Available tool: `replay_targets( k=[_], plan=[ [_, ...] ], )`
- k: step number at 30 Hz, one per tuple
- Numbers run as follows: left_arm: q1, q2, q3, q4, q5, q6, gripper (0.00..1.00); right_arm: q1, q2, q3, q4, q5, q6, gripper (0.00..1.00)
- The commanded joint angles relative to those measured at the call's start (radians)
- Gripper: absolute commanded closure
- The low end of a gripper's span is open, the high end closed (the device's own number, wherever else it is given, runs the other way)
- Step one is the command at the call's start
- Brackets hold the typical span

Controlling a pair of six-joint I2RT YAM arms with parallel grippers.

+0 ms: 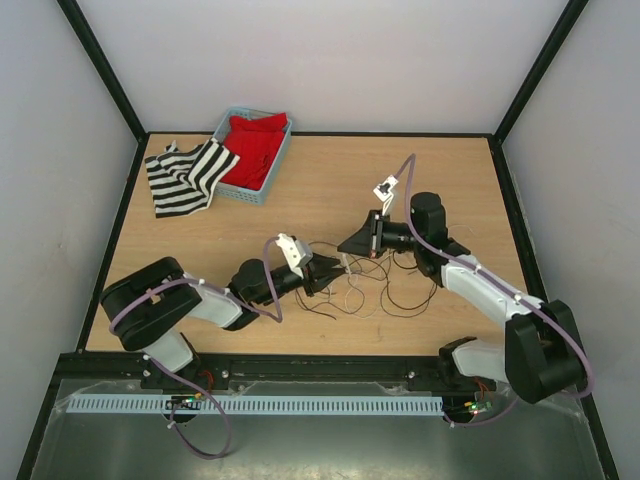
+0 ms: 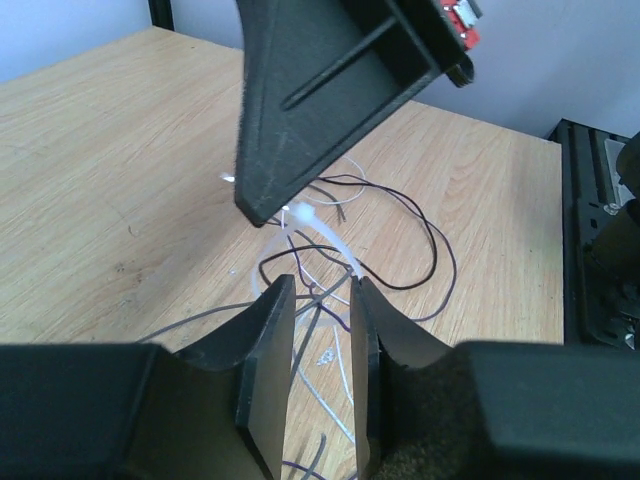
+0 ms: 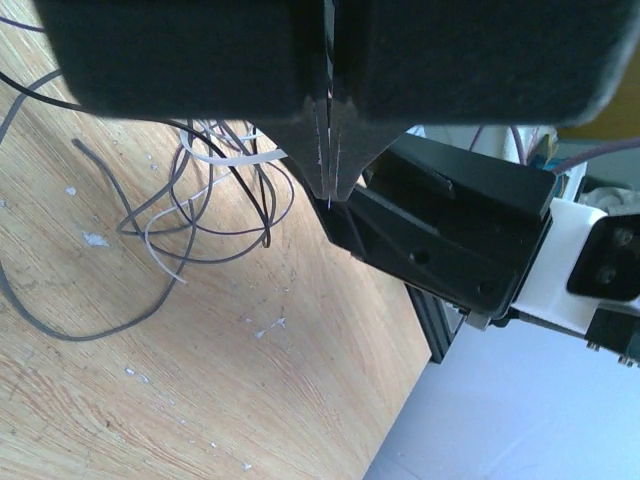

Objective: Zip-tie the wires
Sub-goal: Tie the cable at the center of the board.

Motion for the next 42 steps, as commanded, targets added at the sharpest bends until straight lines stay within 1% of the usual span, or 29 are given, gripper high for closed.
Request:
replay_targets(
  k=[1,5,8,13,16,21,25,28,34,42],
  plan=[
    [0.008,-0.03,0.002,0.03,-0.013,-0.03,0.68,-0.003,-0.075,-0.034,0.004,0.066,0.007,1.0],
    [0.006,-0.057,-0.013,0.03,-0.054,-0.075,0.64,0.01,-0.143,-0.066,-0.025,0.265,0.01,1.0],
    [-0.009,-0.07,-0.025,0.03,-0.104,-0.101,0.63,0.035,-0.195,-0.091,-0.032,0.42,0.018,1.0],
    [-0.089,-0.104,-0.027,0.027,-0.256,-0.009,0.65,0.089,-0.236,-0.123,-0.018,0.589,0.029,1.0],
    [-0.126,-0.107,-0.011,0.02,-0.333,0.033,0.7,0.117,-0.244,-0.146,0.011,0.644,0.053,1.0],
    [-0.16,-0.085,0.035,0.002,-0.421,0.114,0.75,0.141,-0.238,-0.15,0.019,0.676,0.059,1.0],
    [-0.172,-0.067,0.081,-0.057,-0.472,0.137,0.74,0.151,-0.242,-0.152,0.03,0.686,0.066,1.0],
    [-0.174,-0.057,0.115,-0.115,-0.482,0.143,0.73,0.156,-0.241,-0.154,0.04,0.688,0.07,1.0],
    [-0.177,-0.023,0.165,-0.156,-0.463,0.142,0.73,0.158,-0.246,-0.167,0.062,0.688,0.079,1.0],
    [-0.186,0.037,0.22,-0.2,-0.496,0.181,0.74,0.158,-0.263,-0.178,0.07,0.679,0.077,1.0]
  ],
)
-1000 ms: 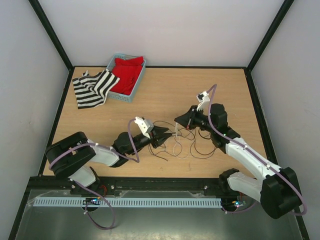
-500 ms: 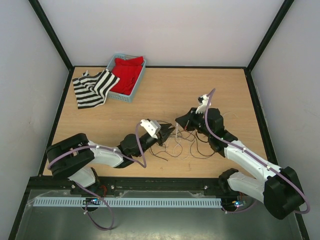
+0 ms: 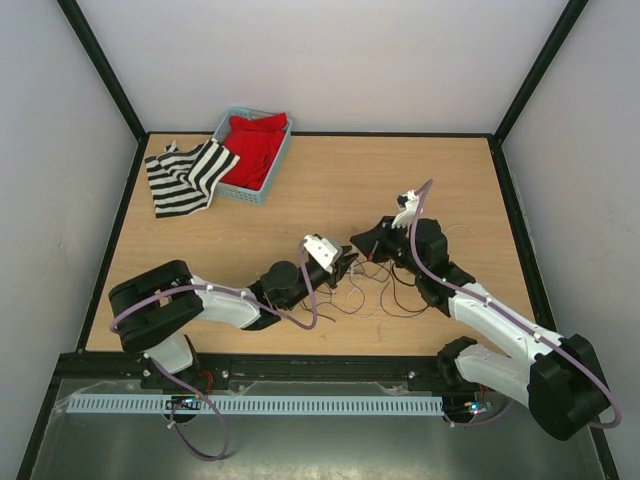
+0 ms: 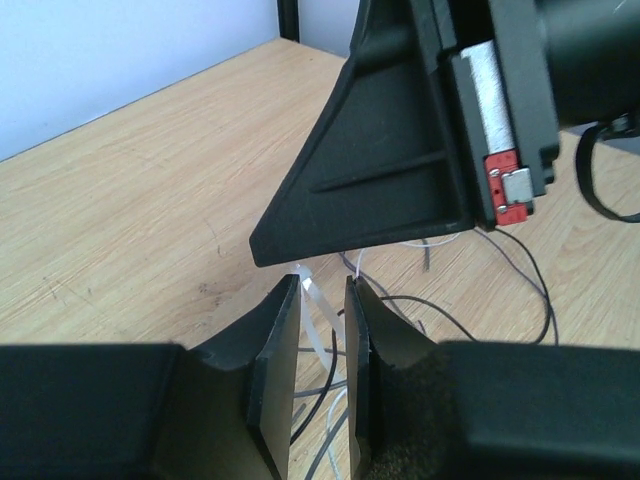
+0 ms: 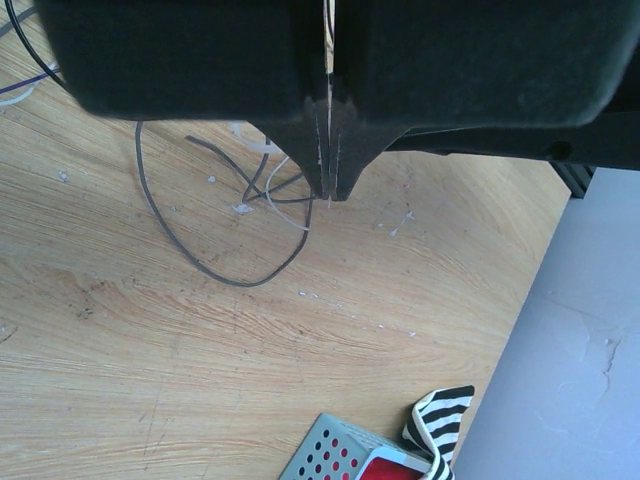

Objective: Zip-tie the wires
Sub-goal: Tie the cable at the center of the board.

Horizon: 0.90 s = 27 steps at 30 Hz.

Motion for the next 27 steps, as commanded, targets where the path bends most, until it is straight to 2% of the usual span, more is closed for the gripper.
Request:
replay_targets(
  k=[1,11,22,27],
  plan=[
    [-0.011,0.038,0.051,-0.011,-0.032,0.028,0.74,0.004,-0.032,-0.014,0.048,0.004,0.013,1.0],
    [-0.016,0.062,0.096,-0.011,-0.045,0.05,0.73,0.004,-0.041,-0.026,0.052,0.003,0.011,1.0],
    [-0.039,0.031,0.054,-0.017,-0.131,0.068,0.69,0.004,-0.062,-0.033,0.044,0.035,-0.002,1.0],
    [-0.043,0.032,0.062,-0.025,-0.159,0.091,0.63,0.004,-0.063,-0.034,0.043,0.031,0.0,1.0]
  ],
)
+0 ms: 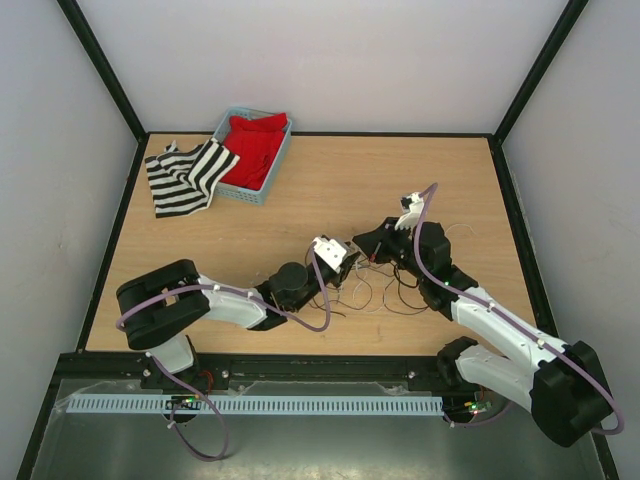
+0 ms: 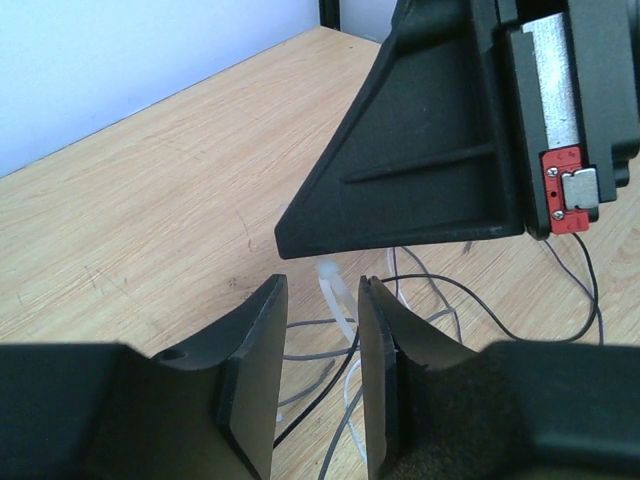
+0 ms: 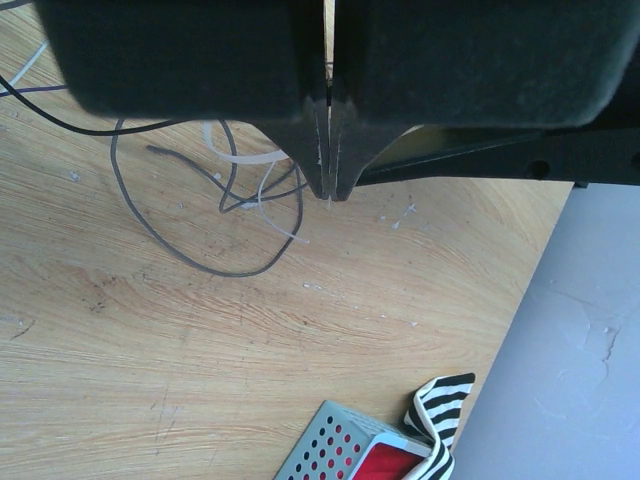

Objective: Zip-tie the wires
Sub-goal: Tie the cable at the center of the board.

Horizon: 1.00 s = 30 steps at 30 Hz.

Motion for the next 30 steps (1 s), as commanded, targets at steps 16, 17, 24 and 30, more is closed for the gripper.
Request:
replay_targets(
  k=[16,17,24,30],
  plan=[
    [0.019,0.045,0.103,0.017,-0.022,0.034,0.63,0.003,-0.03,-0.017,0.038,-0.011,0.013,1.0],
    [0.021,0.047,0.102,0.017,-0.023,0.029,0.65,0.003,-0.029,-0.019,0.04,-0.012,0.014,1.0],
    [0.027,0.05,0.099,0.02,-0.024,0.033,0.78,0.003,-0.023,-0.026,0.049,-0.014,0.018,1.0],
    [0.027,0.042,0.081,0.023,-0.019,0.032,0.92,0.002,-0.011,-0.019,0.057,0.009,0.015,1.0]
  ],
)
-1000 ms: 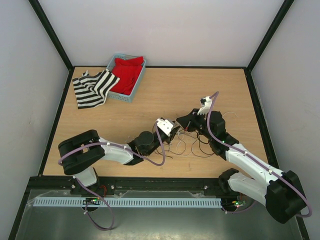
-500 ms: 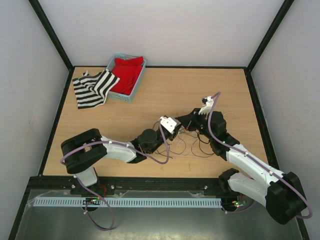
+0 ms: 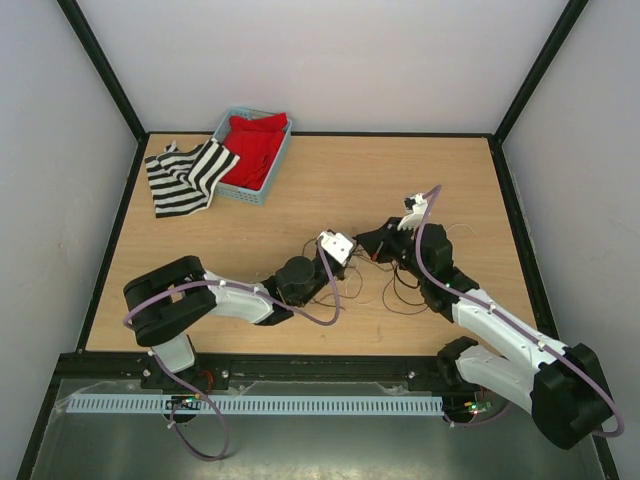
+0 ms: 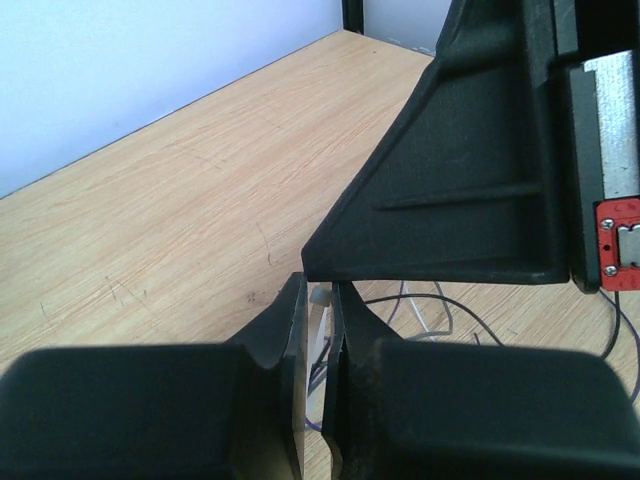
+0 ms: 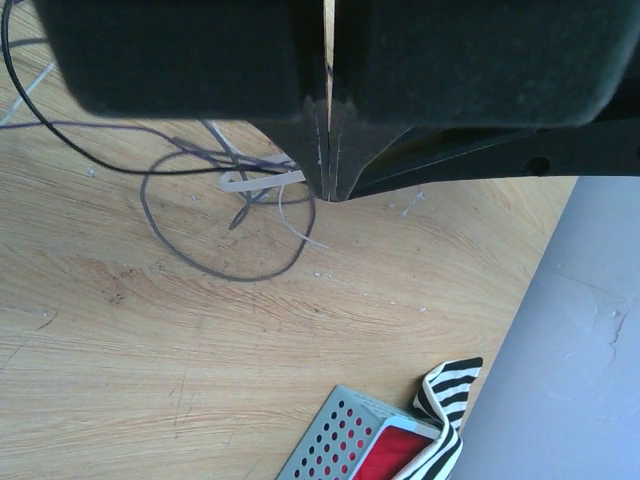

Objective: Zip-tie the wires
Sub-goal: Tie the cable at the center of the board.

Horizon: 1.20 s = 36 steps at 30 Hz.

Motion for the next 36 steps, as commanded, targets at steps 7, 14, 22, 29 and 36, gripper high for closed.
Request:
replay_targets(
  k=[7,14,22,29,36],
  plan=[
    [0.002,-0.002,-0.027,0.061,0.028,-0.033,1.0,-0.013,0.06,0.068,0.036,0.014,-0.027,1.0],
    [-0.012,0.002,-0.072,0.069,0.031,-0.061,1.0,-0.083,0.142,0.121,0.077,-0.035,-0.018,1.0],
    [-0.027,0.014,-0.105,0.07,0.028,-0.094,1.0,-0.115,0.205,0.207,0.08,-0.072,-0.032,1.0],
    [-0.029,0.009,-0.148,0.07,-0.006,-0.115,1.0,-0.15,0.218,0.259,0.066,-0.089,-0.054,1.0],
    [-0.027,-0.026,-0.203,0.068,-0.034,-0.13,1.0,-0.179,0.256,0.356,0.04,-0.112,-0.08,1.0]
  ],
)
